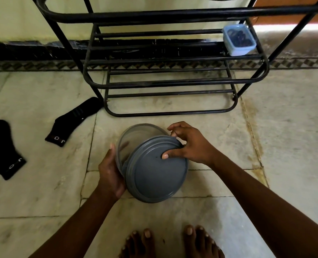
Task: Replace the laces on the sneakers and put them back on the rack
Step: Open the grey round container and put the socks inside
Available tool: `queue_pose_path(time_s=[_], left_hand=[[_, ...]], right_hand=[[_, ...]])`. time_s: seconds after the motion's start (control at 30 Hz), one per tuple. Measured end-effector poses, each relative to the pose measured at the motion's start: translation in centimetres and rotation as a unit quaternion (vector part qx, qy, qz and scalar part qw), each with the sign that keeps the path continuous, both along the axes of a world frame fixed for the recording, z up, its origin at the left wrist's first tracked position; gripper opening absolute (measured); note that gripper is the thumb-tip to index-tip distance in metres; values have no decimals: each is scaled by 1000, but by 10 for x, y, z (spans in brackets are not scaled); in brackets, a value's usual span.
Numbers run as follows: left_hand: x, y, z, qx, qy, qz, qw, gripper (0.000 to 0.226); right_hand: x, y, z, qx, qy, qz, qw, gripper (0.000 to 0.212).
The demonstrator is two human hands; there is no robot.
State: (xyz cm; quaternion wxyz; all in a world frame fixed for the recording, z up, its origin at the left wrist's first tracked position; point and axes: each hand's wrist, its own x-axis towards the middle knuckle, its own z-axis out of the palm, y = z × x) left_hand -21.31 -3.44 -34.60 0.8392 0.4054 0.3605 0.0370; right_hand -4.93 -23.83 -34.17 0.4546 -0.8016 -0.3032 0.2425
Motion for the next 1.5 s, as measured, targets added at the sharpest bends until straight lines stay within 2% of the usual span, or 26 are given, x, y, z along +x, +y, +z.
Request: queue_pose_path(time_s=[0.07,0.17,0.33,0.47,0.53,0.6,0.67,0.77,1.0,1.17,1.3,1.37,1.5], left_hand=[[6,4,0,59,23,27,998,46],[13,13,-7,151,69,79,983,42],[15,23,-31,196,106,138,965,30],[17,24,-47,193,124,140,963,24],[18,20,-46,232,132,133,954,29],[21,16,-45,266,145,130,944,20],[22,13,-45,280,160,117,939,15],[21,10,-45,304,169,92,933,28],[19,10,-50,341,181,77,919,27],[16,10,-52,349,168,74,919,20],[14,9,-48,342,161,80,923,23],[13,8,-44,331,161,77,927,24],[7,12,-43,330,171,75,925,48]], right_hand=[[0,-1,3,6,-5,5,1000,50],[0,-8,10,39,8,24,999,41],[0,-34,40,49,41,75,995,24],[-6,-55,69,12,-85,102,991,22],[-9,-65,75,-36,-174,121,977,22],[-11,-77,74,-92,-246,143,954,22],[-14,-90,67,-118,-291,145,938,22],[-19,-106,45,-150,-325,129,925,22],[-38,-126,-28,-265,-296,144,906,34],[-41,-131,-40,-328,-288,142,888,42],[-42,-131,-40,-356,-262,161,882,47],[-40,-129,-37,-359,-243,171,885,44],[-36,-121,-19,-311,-194,161,916,36]])
